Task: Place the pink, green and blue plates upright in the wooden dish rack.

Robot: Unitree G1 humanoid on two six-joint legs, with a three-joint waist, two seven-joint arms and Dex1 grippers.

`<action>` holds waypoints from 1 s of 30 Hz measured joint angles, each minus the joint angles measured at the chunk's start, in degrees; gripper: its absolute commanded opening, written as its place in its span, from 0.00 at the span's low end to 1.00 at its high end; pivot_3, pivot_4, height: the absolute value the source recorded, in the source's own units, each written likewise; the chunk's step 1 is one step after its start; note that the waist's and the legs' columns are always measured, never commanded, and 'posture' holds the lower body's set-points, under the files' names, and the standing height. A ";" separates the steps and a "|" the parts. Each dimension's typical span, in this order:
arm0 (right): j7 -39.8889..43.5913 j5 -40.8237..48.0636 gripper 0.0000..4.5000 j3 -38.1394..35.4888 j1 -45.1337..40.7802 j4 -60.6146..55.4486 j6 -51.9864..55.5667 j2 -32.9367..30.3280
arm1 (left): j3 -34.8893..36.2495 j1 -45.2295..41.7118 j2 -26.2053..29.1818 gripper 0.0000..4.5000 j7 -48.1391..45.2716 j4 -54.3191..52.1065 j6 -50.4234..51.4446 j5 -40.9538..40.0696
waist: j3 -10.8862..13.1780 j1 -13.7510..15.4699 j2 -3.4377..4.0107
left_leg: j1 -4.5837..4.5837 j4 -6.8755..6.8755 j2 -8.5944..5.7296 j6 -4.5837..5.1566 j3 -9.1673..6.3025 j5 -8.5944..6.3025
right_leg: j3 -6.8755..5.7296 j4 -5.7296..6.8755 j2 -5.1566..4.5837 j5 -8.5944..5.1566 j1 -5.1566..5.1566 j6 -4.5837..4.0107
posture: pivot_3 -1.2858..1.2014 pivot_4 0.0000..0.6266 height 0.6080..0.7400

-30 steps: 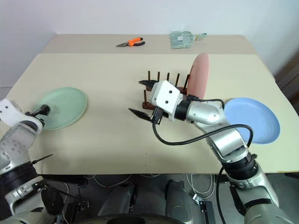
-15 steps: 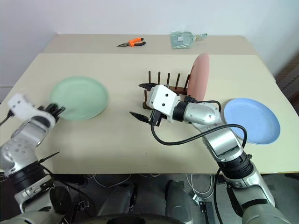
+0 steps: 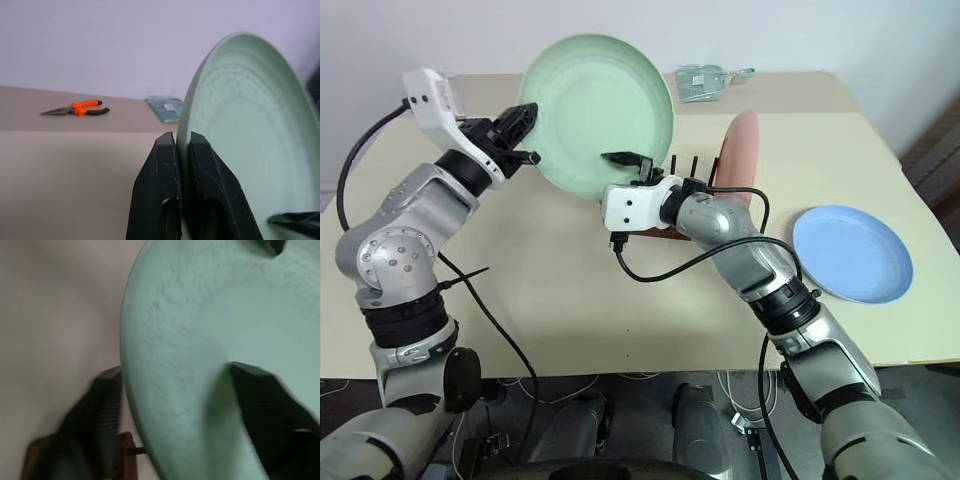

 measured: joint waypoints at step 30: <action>-21.16 54.30 0.00 -35.14 15.55 -38.39 52.00 26.03 | -22.22 25.20 10.98 0.64 -33.47 0.49 -27.49 14.30 | 0.08 0.01 0.34 | 0.00 -0.10 0.09 0.04 -0.04 -0.02 | 0.07 0.05 0.09 -0.06 -0.10 -0.32 | 0.52 0.24 1.00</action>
